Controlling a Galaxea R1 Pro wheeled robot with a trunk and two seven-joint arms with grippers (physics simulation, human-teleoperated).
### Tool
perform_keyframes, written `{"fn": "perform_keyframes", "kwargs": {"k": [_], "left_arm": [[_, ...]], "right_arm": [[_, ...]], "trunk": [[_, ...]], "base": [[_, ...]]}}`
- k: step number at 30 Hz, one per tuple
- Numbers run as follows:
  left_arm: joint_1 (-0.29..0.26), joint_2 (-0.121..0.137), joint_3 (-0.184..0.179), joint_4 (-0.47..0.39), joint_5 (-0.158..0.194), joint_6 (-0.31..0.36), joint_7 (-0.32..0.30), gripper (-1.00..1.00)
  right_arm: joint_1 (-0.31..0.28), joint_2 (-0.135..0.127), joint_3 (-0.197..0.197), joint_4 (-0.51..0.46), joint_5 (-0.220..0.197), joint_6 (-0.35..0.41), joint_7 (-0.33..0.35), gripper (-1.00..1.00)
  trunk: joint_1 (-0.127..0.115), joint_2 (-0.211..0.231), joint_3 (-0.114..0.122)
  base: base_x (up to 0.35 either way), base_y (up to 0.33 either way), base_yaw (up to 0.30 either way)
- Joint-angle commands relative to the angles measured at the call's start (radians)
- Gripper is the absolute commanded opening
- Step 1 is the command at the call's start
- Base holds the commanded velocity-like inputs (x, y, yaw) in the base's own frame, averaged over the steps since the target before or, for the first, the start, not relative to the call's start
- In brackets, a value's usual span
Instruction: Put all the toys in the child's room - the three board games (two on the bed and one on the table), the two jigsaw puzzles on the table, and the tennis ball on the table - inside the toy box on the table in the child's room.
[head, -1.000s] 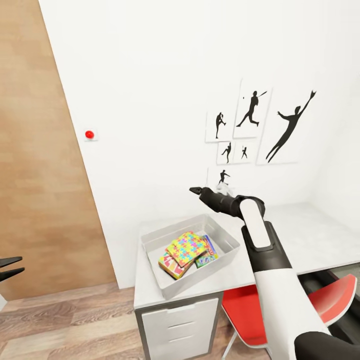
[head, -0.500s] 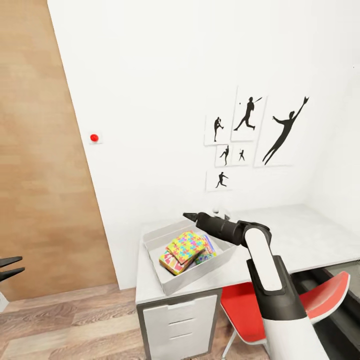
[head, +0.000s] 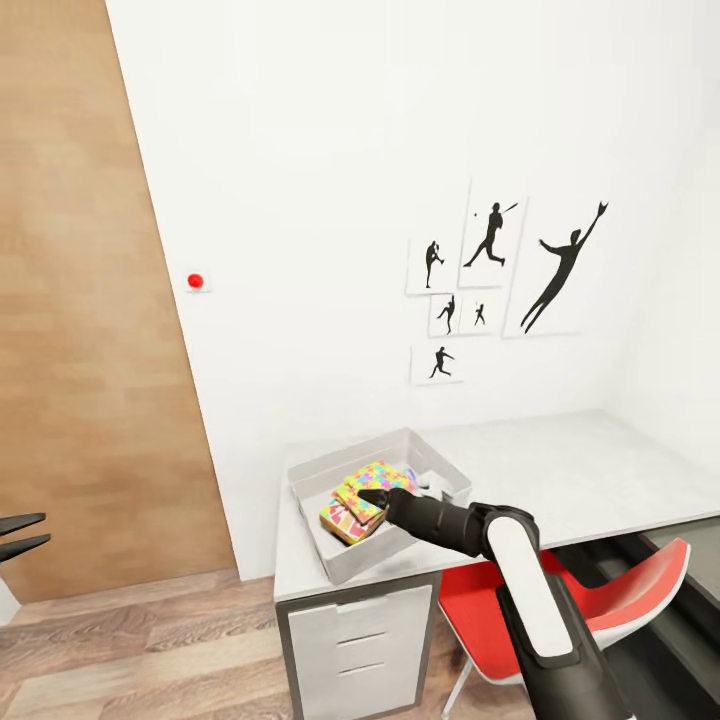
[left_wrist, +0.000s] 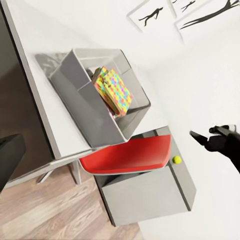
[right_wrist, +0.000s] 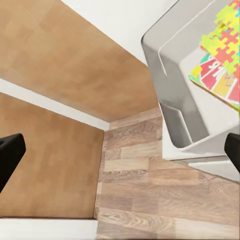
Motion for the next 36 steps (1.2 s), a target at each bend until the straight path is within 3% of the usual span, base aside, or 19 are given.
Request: {"fn": "perform_keyframes", "kwargs": {"k": [1,9,18,36], "left_arm": [[0.0,0.0,-0.001,0.0,0.0,0.005,-0.004,1.0],[0.0,0.0,-0.001,0.0,0.002,-0.003,-0.004,1.0],[0.0,-0.004,0.001,0.0,0.001,-0.004,-0.004,1.0],[0.0,-0.007,0.001,0.0,0.001,-0.004,-0.004,1.0]], "right_arm": [[0.003,0.0,0.005,-0.001,-0.01,0.002,0.017,1.0],[0.011,-0.003,0.014,-0.001,-0.006,-0.009,0.245,1.0],[0.029,-0.003,0.016,-0.001,-0.006,-0.012,0.289,1.0],[0.033,-0.002,0.004,-0.002,-0.006,-0.018,0.302,1.0]], "trunk": [[0.0,-0.001,0.0],[0.0,-0.001,0.0],[0.0,-0.001,0.0],[0.0,-0.001,0.0]], "base": [[-0.002,0.0,0.0],[0.0,0.0,0.0],[0.0,0.0,0.0],[0.0,0.005,-0.003]]}}
